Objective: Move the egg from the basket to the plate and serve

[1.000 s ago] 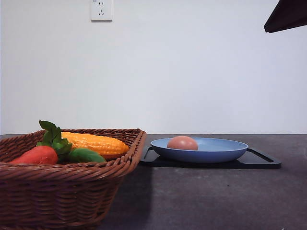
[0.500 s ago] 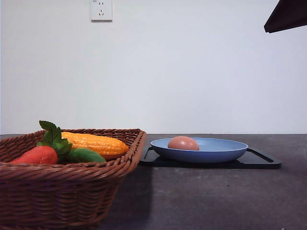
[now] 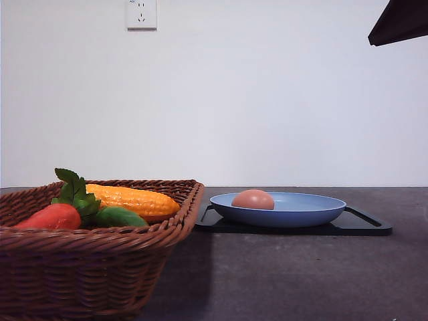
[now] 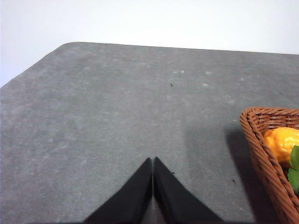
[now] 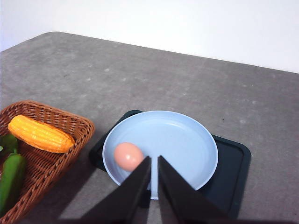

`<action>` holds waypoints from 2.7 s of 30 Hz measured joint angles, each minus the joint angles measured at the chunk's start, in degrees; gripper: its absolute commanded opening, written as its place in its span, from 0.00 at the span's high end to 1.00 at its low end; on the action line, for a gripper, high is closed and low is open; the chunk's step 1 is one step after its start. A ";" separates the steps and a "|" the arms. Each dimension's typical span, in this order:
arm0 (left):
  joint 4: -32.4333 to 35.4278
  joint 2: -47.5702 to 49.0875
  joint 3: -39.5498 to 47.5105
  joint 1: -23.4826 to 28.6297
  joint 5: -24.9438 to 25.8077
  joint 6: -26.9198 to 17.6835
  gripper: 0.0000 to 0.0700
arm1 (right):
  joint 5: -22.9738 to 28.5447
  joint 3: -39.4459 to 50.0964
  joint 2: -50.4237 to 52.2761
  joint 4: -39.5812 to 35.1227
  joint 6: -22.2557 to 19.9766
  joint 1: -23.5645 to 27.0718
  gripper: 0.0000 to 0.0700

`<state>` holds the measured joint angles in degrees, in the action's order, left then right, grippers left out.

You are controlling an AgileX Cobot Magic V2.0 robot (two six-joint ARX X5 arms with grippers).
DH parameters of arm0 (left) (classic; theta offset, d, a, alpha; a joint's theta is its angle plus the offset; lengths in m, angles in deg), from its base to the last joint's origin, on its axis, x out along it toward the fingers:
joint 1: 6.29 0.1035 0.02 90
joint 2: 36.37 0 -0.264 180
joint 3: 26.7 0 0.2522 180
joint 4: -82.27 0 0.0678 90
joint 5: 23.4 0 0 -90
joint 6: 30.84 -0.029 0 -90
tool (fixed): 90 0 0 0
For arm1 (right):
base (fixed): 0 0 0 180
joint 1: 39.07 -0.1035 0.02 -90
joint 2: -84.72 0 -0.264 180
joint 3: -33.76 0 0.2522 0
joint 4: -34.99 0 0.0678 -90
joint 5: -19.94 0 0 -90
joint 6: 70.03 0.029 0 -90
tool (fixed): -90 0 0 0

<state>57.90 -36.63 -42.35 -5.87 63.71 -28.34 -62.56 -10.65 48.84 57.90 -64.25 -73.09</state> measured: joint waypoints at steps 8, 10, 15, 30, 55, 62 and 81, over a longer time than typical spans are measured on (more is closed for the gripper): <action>0.00 0.00 0.00 0.00 0.00 0.00 1.00 | 0.00 0.00 0.00 0.00 0.00 0.00 1.00; 0.02 0.00 0.00 0.00 0.02 0.00 1.00 | 0.00 0.00 0.02 0.00 0.00 0.00 1.00; 0.02 0.00 0.02 0.00 0.00 0.00 1.00 | 2.02 0.01 1.22 1.46 -2.59 0.64 1.00; 0.02 0.00 0.02 0.00 0.00 0.00 1.00 | -8.24 19.47 26.26 -3.23 -11.98 24.71 1.00; 0.04 0.00 0.02 0.00 0.02 0.00 1.00 | -16.44 29.77 35.63 -0.04 -8.77 32.96 1.00; 0.04 0.00 0.02 0.00 0.02 0.00 1.00 | -16.44 29.77 35.63 -0.04 -8.50 32.96 1.00; 0.04 0.00 0.02 0.00 0.02 0.00 1.00 | -16.44 29.77 35.63 -0.04 -8.50 32.96 1.00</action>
<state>57.94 -36.63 -42.33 -5.87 63.72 -28.34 -79.00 19.12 84.47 57.86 -72.75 -40.13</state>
